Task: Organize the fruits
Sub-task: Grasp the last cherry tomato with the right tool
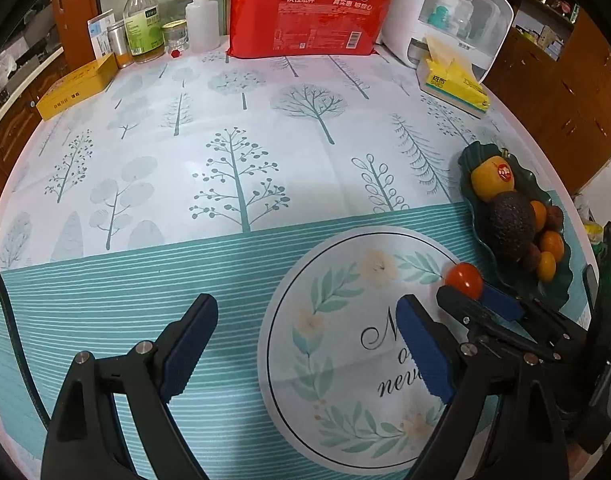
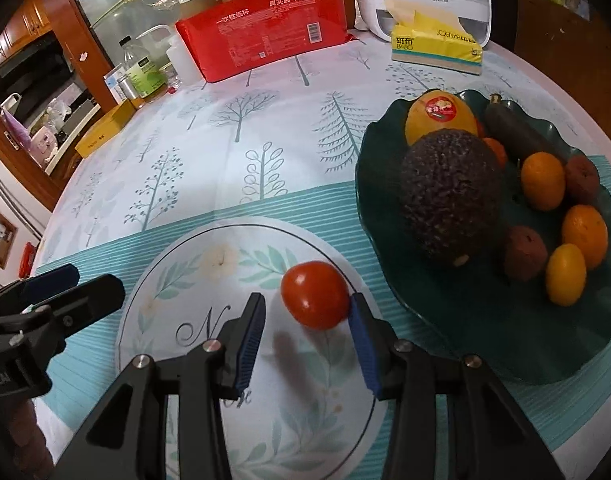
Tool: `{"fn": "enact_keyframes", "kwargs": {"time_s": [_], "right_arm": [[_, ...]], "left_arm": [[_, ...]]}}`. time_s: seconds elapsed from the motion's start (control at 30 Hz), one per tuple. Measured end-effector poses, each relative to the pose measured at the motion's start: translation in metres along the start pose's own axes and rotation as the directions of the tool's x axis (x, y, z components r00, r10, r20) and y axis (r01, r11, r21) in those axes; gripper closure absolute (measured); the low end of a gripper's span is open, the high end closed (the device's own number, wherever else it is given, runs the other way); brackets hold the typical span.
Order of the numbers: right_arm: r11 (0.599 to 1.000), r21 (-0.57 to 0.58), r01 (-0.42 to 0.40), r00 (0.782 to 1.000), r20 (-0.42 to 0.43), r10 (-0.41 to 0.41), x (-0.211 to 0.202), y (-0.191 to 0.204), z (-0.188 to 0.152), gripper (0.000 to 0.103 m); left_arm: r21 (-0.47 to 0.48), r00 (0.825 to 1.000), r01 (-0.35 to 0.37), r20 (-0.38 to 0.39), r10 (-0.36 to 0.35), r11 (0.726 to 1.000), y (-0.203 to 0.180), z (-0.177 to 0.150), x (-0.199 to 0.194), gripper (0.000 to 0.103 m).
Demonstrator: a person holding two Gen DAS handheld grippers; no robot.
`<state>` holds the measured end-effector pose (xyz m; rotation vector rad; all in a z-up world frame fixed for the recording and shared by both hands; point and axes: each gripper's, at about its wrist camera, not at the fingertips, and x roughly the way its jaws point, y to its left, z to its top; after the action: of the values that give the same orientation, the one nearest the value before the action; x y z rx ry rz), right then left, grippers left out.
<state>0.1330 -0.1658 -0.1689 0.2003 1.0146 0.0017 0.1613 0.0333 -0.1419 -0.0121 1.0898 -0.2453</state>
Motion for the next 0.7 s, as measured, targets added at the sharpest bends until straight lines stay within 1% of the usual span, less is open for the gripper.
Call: {"fn": "enact_keyframes", "kwargs": {"time_s": [0.2, 0.3, 0.6, 0.67, 0.7], "right_arm": [[0.998, -0.041, 0.048, 0.998, 0.035, -0.047, 0.005, 0.007, 0.003, 0.060], [0.996, -0.059, 0.064, 0.997, 0.045, -0.062, 0.006, 0.008, 0.003, 0.066], [0.996, -0.088, 0.011, 1.000, 0.024, -0.008, -0.002, 0.009, -0.002, 0.067], [0.995, -0.101, -0.003, 1.000, 0.021, 0.005, -0.007, 0.010, -0.006, 0.067], [0.995, -0.103, -0.009, 1.000, 0.017, 0.011, -0.010, 0.009, -0.007, 0.067]], "left_arm": [[-0.006, 1.000, 0.001, -0.015, -0.001, 1.000, 0.002, 0.002, 0.010, 0.013], [-0.010, 1.000, 0.002, -0.024, -0.002, 1.000, 0.001, 0.002, 0.014, 0.013], [-0.018, 0.999, -0.014, -0.047, 0.014, 1.000, -0.002, 0.001, 0.016, 0.013], [-0.016, 0.998, -0.018, -0.059, 0.017, 1.000, -0.004, -0.002, 0.016, 0.011], [-0.012, 0.998, -0.018, -0.064, 0.017, 1.000, -0.006, -0.004, 0.016, 0.007]]}}
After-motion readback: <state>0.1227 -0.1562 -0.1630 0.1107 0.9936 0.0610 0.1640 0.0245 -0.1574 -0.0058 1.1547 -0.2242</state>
